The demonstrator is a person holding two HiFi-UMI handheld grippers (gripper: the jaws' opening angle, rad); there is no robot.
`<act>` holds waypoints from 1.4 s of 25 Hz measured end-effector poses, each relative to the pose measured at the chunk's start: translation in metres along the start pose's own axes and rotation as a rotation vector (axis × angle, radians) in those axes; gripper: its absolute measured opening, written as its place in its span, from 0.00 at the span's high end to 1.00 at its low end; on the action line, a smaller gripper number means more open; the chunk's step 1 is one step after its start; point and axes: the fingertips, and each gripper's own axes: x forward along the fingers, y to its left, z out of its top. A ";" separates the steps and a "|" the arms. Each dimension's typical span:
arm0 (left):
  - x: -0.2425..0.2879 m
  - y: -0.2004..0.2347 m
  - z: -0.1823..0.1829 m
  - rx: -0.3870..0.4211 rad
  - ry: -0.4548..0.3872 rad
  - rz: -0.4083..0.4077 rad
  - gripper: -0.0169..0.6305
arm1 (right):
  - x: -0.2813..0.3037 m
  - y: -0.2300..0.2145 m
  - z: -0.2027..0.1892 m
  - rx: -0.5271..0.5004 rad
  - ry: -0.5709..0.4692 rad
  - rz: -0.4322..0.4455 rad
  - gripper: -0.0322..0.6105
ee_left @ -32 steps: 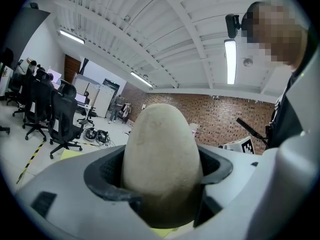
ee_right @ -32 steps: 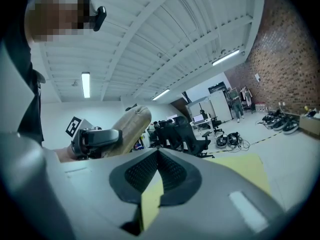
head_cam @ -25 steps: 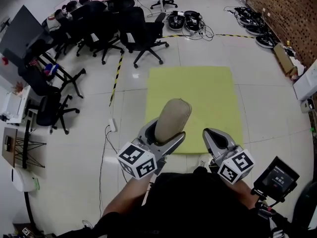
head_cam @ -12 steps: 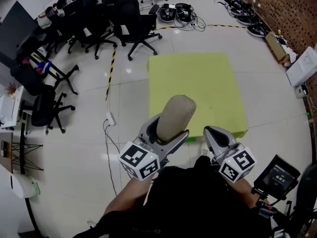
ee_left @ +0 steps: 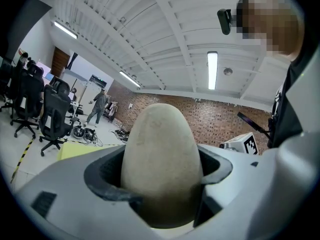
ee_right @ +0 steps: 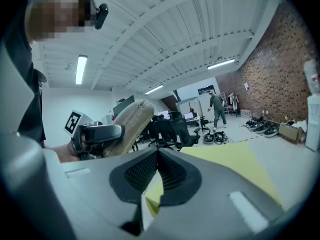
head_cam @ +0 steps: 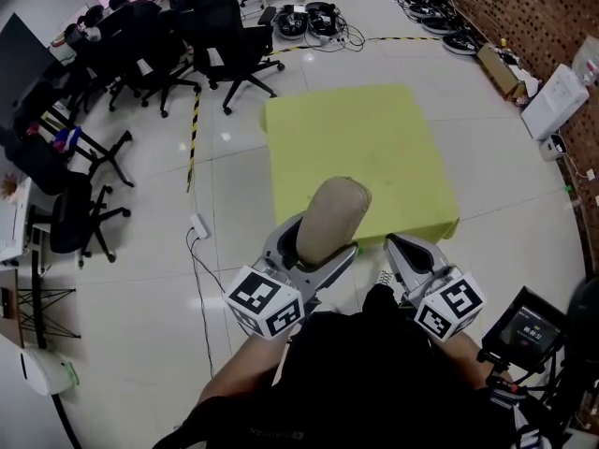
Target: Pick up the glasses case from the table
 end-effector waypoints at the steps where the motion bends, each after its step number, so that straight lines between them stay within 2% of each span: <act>1: 0.001 -0.002 0.000 0.005 0.000 -0.004 0.36 | -0.002 0.002 0.001 -0.007 -0.002 0.002 0.95; 8: 0.005 -0.008 -0.005 0.021 -0.008 -0.011 0.36 | -0.008 0.007 0.007 -0.026 -0.036 0.053 0.95; 14: 0.006 -0.020 -0.003 0.033 -0.022 0.022 0.36 | -0.013 0.002 0.016 -0.013 -0.052 0.087 0.95; 23: 0.058 -0.058 0.008 0.077 -0.023 0.051 0.36 | -0.050 -0.046 0.042 -0.021 -0.083 0.111 0.95; 30: 0.087 -0.085 0.003 0.107 0.019 0.043 0.36 | -0.070 -0.074 0.040 0.002 -0.088 0.126 0.95; 35: 0.092 -0.087 0.001 0.124 0.035 0.051 0.36 | -0.071 -0.078 0.037 0.003 -0.095 0.139 0.95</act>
